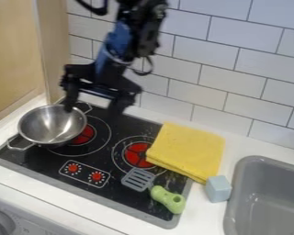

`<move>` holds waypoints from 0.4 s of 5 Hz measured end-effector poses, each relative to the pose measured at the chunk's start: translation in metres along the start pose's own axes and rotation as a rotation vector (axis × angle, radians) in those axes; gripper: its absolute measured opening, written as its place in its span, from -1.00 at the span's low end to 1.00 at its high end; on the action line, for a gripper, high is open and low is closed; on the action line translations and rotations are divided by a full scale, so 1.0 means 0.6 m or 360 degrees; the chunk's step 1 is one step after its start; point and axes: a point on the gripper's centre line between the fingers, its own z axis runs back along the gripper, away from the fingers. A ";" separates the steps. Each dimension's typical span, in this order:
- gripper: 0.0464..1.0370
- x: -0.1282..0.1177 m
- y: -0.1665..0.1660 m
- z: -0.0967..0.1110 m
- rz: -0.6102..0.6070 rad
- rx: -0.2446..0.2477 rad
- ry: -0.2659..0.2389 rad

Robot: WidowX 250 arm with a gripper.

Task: Put the metallic bowl on top of the yellow cloth

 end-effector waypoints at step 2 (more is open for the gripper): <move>0.93 0.007 0.007 -0.035 -0.0057 0.0120 0.0007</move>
